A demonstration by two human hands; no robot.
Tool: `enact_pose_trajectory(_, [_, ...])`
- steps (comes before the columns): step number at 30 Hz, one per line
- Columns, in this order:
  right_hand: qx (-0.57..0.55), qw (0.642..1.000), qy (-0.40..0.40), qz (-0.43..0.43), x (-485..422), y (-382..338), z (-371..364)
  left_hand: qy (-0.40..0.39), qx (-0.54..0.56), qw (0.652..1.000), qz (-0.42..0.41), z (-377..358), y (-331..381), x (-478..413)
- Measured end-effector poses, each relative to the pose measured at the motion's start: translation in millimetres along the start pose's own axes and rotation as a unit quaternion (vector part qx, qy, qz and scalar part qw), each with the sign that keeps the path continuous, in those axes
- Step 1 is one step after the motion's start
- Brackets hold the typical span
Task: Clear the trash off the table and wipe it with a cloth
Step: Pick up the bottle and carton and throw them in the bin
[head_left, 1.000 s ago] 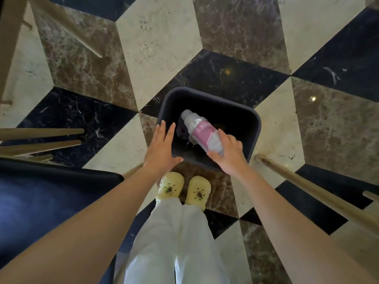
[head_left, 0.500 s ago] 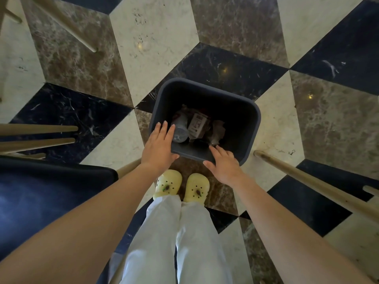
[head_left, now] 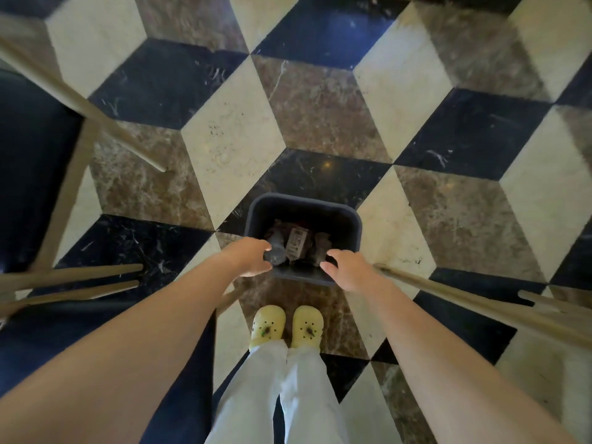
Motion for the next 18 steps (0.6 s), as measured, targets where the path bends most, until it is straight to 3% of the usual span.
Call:
enact_pose_trajectory(5, [-0.008, 0.999, 0.034, 0.015, 86, -26, 69, 0.018, -0.063, 0.997, -0.032, 87, 35, 75])
enact_pose_trajectory(11, [0.024, 0.995, 0.1, 0.01, 203, -39, 160, 0.1, -0.113, 0.986, -0.073, 189, 88, 173])
enact_pose_trajectory(18, [0.048, 0.979, 0.196, -0.013, 358, -27, 216, 0.133, -0.209, 0.96, -0.133, 252, 170, 278])
Point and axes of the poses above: each hand's wrist, its own x-axis away from the middle knuckle, its own z-axis out of the back of the hand, y = z × x, the point moved 3 cm from there along -x, towards the middle knuckle, and after that the axes turned 7 degrees about -y, right-handed, at the moved point
